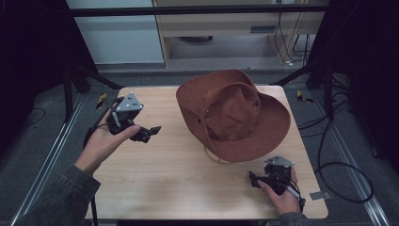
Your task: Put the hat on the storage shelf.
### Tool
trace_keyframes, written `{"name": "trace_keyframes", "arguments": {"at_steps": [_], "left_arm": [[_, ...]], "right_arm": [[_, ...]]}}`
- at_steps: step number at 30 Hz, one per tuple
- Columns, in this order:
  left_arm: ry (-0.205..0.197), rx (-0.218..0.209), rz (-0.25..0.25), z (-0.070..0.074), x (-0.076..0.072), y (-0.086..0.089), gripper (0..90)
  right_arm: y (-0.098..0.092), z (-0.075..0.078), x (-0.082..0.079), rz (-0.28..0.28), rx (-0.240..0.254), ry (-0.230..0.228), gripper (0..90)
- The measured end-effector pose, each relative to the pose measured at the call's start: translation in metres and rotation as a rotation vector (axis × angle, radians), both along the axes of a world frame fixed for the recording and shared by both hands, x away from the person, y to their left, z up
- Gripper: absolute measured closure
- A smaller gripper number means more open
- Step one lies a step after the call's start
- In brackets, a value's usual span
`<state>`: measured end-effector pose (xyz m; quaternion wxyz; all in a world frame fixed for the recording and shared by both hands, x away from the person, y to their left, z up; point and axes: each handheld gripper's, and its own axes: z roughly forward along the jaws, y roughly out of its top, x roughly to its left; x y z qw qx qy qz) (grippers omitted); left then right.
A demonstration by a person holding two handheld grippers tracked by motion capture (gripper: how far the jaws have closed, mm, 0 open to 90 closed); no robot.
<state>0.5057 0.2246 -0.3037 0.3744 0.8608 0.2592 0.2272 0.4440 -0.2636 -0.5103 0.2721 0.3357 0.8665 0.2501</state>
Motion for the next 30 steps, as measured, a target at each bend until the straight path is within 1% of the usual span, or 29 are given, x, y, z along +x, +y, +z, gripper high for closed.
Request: {"name": "trace_keyframes", "arguments": {"at_steps": [1,4,5,6,7,8,9,10,11,12,15,16,17,18,19,23,25,28,29,30], "left_arm": [[0.000,0.000,0.000,0.000,0.000,0.000,3.4],[0.017,-0.004,-0.004,-0.014,-0.002,0.001,3.5],[0.022,0.000,-0.005,-0.019,-0.003,0.002,3.5],[0.033,0.005,-0.004,-0.030,-0.004,0.002,3.6],[0.033,0.005,-0.004,-0.030,-0.004,0.002,3.7],[0.044,0.003,-0.007,-0.035,-0.005,0.002,3.7],[0.056,0.014,-0.009,-0.044,-0.006,0.002,3.7],[0.056,0.014,-0.009,-0.044,-0.006,0.002,3.9],[0.069,0.016,-0.016,-0.052,-0.008,0.003,3.9],[0.069,0.016,-0.016,-0.052,-0.008,0.003,3.9],[0.085,0.004,-0.011,-0.065,-0.012,0.006,4.1],[0.089,0.008,-0.014,-0.069,-0.013,0.006,4.1],[0.093,0.018,-0.012,-0.077,-0.015,0.007,4.1],[0.093,0.018,-0.012,-0.077,-0.015,0.007,4.2],[0.100,0.023,-0.015,-0.082,-0.016,0.008,4.2],[0.122,0.025,-0.008,-0.099,-0.019,0.012,4.2],[0.141,0.012,0.001,-0.107,-0.020,0.016,4.2],[0.162,0.012,0.012,-0.120,-0.022,0.020,4.2],[0.178,0.013,0.021,-0.129,-0.023,0.024,4.2],[0.178,0.013,0.021,-0.129,-0.023,0.024,4.2]], "right_arm": [[0.000,0.000,0.000,0.000,0.000,0.000,0.5],[0.000,0.000,0.000,0.000,0.000,0.001,0.4],[0.000,0.000,0.000,0.000,0.000,0.001,0.4],[0.000,0.000,0.000,0.000,0.000,0.001,0.4],[0.000,0.000,0.000,0.000,0.000,0.001,0.4],[0.000,0.000,0.000,0.000,0.000,0.000,0.4],[0.000,0.000,0.000,0.000,0.000,0.001,0.4],[0.000,0.000,0.000,0.000,0.000,0.001,0.4],[0.000,0.000,0.000,0.000,0.000,0.000,0.5],[0.000,0.000,0.000,0.000,0.000,0.000,0.5],[0.000,0.000,0.000,-0.001,0.000,0.000,0.4],[0.000,0.000,0.000,0.000,0.000,0.000,0.5],[0.000,0.000,0.000,0.000,0.000,0.000,0.5],[0.000,0.000,0.000,0.000,0.000,0.000,0.5],[0.000,0.000,0.000,0.000,0.000,0.000,0.5],[0.000,0.000,0.000,0.002,0.000,-0.001,0.5],[0.000,0.000,0.000,0.000,0.000,0.000,0.5],[0.000,0.000,0.000,0.002,0.000,-0.001,0.4],[0.000,0.000,0.000,0.000,0.000,0.001,0.4],[0.000,0.000,0.000,0.000,0.000,0.001,0.4]]}}
